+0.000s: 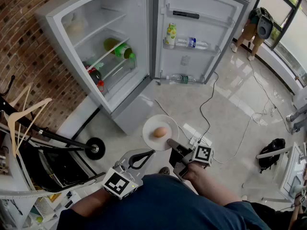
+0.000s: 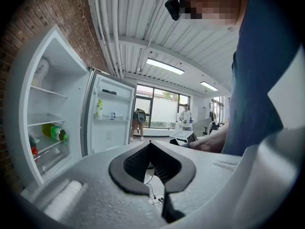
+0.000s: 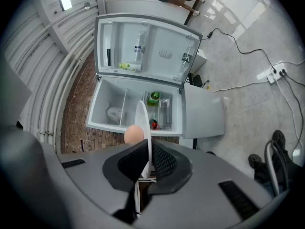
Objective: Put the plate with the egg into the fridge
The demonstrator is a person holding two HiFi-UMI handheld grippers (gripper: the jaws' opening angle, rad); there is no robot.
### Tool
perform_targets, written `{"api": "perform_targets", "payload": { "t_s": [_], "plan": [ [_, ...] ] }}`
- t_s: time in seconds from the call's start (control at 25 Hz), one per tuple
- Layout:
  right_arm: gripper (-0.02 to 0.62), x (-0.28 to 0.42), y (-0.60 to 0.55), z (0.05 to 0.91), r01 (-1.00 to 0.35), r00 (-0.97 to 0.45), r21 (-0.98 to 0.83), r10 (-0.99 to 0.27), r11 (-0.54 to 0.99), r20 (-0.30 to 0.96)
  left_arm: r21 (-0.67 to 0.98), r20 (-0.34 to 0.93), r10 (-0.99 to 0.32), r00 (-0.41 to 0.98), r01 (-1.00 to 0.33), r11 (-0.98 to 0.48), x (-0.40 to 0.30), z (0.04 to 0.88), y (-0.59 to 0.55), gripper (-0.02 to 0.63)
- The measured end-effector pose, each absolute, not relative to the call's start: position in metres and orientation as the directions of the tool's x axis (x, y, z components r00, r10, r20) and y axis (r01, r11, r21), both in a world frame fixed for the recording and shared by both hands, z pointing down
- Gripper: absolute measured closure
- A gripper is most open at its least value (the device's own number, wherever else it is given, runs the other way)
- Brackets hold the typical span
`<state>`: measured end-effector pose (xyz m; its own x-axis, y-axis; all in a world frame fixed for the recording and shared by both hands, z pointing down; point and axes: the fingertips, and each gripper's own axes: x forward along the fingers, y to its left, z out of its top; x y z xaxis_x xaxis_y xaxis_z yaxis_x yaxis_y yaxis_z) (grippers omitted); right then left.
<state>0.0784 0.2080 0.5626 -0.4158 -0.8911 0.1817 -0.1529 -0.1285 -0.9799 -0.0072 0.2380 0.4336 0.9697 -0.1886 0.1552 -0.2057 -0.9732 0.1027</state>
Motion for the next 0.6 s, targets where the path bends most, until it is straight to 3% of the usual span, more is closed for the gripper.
{"api": "perform_targets", "payload": {
  "t_s": [0.6],
  "plan": [
    [0.572,0.0829,0.2025,0.5650,-0.150,-0.419,-0.980,-0.889,-0.133,0.185,0.099,0.154,-0.215,0.964,-0.232,-0.968,-0.0053,0.4297,0.2343,0.607]
  ]
}}
